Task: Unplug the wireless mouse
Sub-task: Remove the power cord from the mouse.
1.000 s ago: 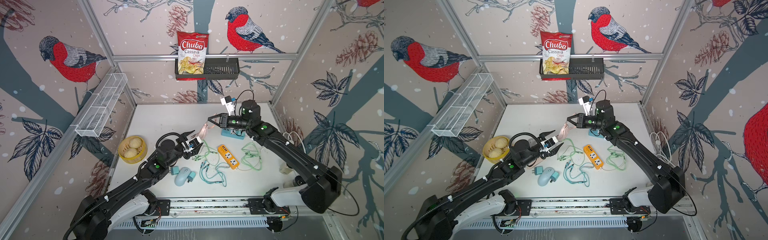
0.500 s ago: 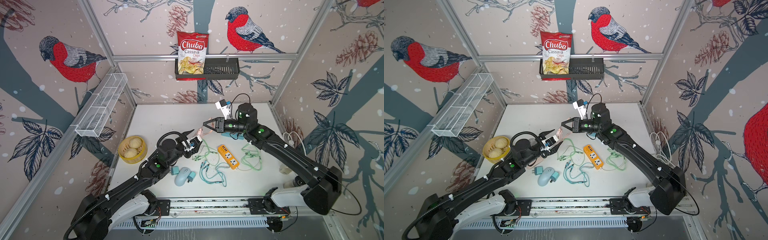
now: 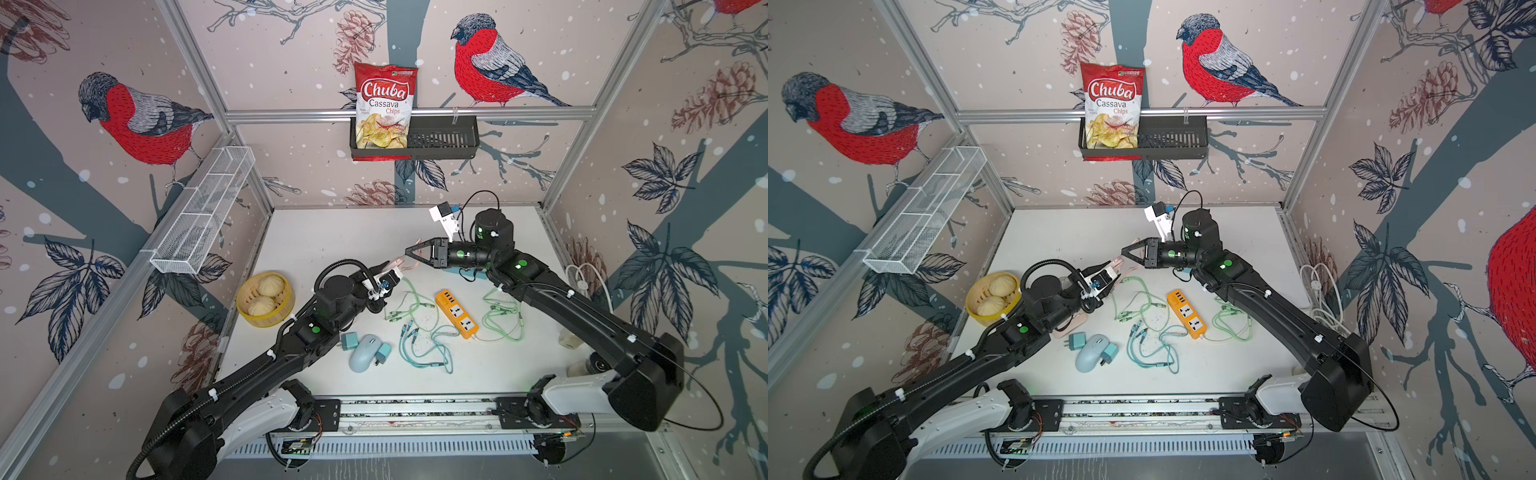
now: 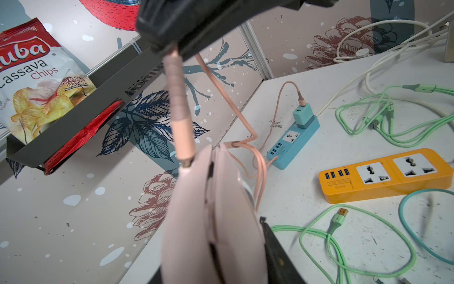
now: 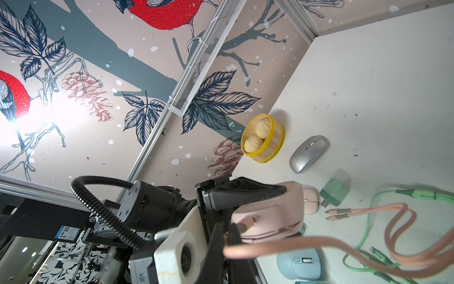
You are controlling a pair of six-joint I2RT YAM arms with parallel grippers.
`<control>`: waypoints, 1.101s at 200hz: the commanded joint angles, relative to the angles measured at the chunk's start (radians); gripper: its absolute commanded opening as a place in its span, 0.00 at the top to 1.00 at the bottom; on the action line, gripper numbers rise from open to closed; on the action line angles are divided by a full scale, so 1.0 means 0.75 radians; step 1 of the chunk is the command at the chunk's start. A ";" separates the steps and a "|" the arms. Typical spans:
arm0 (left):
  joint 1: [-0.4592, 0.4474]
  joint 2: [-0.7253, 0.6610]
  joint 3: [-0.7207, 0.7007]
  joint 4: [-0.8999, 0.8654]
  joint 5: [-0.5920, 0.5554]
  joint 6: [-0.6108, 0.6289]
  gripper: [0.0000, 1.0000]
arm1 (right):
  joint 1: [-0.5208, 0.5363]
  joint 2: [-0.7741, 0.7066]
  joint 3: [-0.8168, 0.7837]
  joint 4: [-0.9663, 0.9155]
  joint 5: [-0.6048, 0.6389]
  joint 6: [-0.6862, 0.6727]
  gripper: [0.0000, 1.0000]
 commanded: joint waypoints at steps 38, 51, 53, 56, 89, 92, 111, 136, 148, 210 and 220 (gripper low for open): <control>-0.004 0.026 0.031 -0.047 0.053 0.025 1.00 | 0.034 0.026 0.044 -0.066 0.078 -0.094 0.52; -0.004 0.031 0.036 -0.056 0.056 0.026 1.00 | 0.035 0.042 0.051 -0.078 0.087 -0.097 0.54; -0.004 0.031 0.036 -0.056 0.057 0.026 1.00 | 0.035 0.045 0.051 -0.079 0.087 -0.098 0.55; -0.004 0.032 0.037 -0.057 0.057 0.026 1.00 | 0.035 0.049 0.054 -0.084 0.090 -0.099 0.56; -0.004 0.036 0.049 -0.078 0.049 0.021 1.00 | 0.063 0.091 0.108 -0.212 0.212 -0.164 0.92; -0.004 0.038 0.051 -0.083 0.046 0.020 1.00 | 0.066 0.090 0.109 -0.219 0.222 -0.167 0.96; -0.004 0.063 0.082 -0.134 0.024 0.008 1.00 | 0.065 0.068 0.124 -0.248 0.271 -0.182 1.00; -0.004 0.109 0.119 -0.196 -0.029 0.008 1.00 | 0.020 -0.007 0.196 -0.363 0.381 -0.236 1.00; -0.004 0.120 0.127 -0.207 -0.048 0.006 1.00 | -0.028 -0.070 0.190 -0.375 0.439 -0.237 1.00; 0.003 0.152 0.122 -0.170 -0.120 -0.109 1.00 | -0.134 -0.181 0.088 -0.359 0.414 -0.243 1.00; 0.046 0.180 0.138 -0.167 -0.125 -0.205 1.00 | -0.135 -0.183 0.063 -0.347 0.413 -0.245 1.00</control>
